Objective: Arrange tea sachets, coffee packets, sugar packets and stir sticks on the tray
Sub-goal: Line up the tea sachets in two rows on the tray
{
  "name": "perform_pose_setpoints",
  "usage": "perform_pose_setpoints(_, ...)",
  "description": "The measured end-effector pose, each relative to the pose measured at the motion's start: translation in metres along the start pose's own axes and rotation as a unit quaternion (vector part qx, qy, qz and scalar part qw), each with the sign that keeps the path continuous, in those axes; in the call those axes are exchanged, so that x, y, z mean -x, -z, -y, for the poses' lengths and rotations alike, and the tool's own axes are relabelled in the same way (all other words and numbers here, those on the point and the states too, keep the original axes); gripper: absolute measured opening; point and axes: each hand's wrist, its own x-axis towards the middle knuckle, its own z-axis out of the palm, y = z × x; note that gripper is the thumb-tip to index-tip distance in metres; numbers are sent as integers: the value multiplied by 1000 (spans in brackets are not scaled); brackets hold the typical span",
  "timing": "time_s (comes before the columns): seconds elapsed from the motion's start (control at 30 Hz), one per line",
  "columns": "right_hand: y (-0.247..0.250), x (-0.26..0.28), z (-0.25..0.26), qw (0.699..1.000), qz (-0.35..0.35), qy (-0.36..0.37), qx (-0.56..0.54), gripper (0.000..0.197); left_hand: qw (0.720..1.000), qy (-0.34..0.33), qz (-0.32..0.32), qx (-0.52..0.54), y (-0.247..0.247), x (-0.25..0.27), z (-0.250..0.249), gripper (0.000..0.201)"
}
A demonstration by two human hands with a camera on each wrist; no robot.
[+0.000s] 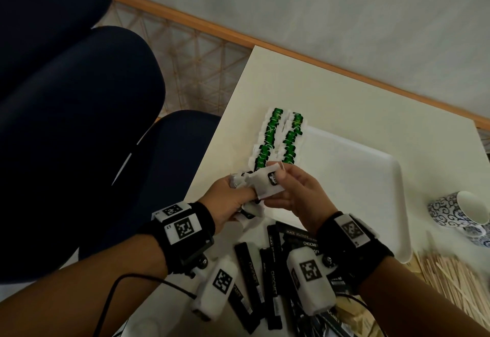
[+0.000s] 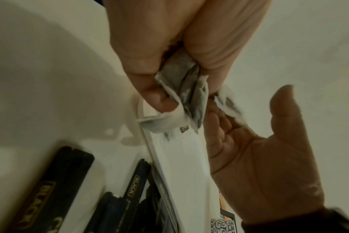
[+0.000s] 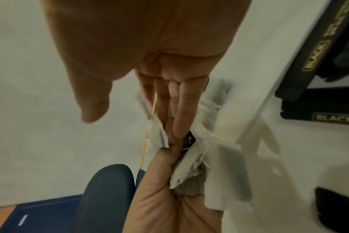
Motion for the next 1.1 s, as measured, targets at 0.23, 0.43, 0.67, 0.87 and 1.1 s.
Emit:
perform_pose_setpoints(0.23, 17, -13, -4, 959, -72, 53, 268, 21, 998, -2, -64, -2, 11, -1, 2, 20)
perform_pose_setpoints(0.43, 26, -14, -10, 854, -83, 137, 494, 14, 994, -20, -106, 12, 30, -1, -7, 17)
perform_pose_setpoints(0.67, 12, -23, -21, 856, -12, 83, 510, 15, 991, -50, -121, 32, 44, 0, -20, 14)
perform_pose_setpoints(0.87, 10, -45, -15, 847, -29, 55, 528, 20, 992, -49, -115, 27, 48, -1, -22, 10)
perform_pose_setpoints(1.1, 9, -54, -11, 848, -54, 76, 522, 24, 994, -27, -102, 26, 39, -3, -21, 18)
